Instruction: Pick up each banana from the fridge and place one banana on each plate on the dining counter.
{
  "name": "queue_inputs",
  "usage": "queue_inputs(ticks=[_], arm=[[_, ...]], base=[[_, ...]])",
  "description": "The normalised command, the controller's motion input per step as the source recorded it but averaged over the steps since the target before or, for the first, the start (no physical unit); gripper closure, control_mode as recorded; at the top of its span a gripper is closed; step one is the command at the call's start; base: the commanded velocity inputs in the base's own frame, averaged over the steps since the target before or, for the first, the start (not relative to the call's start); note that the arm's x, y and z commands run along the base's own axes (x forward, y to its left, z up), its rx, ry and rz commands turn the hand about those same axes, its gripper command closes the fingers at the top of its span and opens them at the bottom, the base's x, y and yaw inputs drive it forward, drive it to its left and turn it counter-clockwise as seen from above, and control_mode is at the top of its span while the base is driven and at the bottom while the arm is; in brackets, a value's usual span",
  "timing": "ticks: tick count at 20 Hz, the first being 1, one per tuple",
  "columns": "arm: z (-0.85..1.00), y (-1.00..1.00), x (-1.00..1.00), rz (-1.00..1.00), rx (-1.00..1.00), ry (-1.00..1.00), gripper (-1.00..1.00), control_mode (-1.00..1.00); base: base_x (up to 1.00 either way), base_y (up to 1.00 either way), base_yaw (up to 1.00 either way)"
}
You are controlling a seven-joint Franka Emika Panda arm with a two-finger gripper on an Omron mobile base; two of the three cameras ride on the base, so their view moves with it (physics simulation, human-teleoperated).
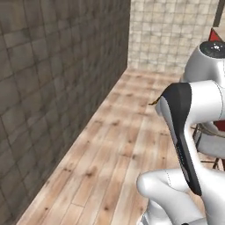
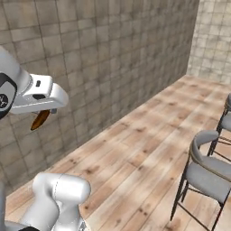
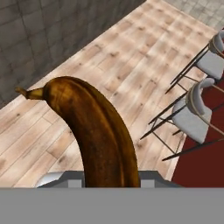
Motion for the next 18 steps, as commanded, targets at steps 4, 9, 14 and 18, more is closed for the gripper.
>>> queue_inputs(ticks=[4,9,14,18], arm=[[0.0,0.0,0.0,0.0,0.0,0.0,1.0,1.0],[0.0,0.0,0.0,0.0,0.0,0.0,1.0,1.0],[0.0,0.0,0.0,0.0,0.0,0.0,1.0,1.0],[0.0,0.0,0.0,0.0,0.0,0.0,1.0,1.0]], base=[[1.0,0.02,-0.38],[1.0,0.11,-0.34],[1.0,0.15,-0.32],[1.0,0.18,-0.35]])
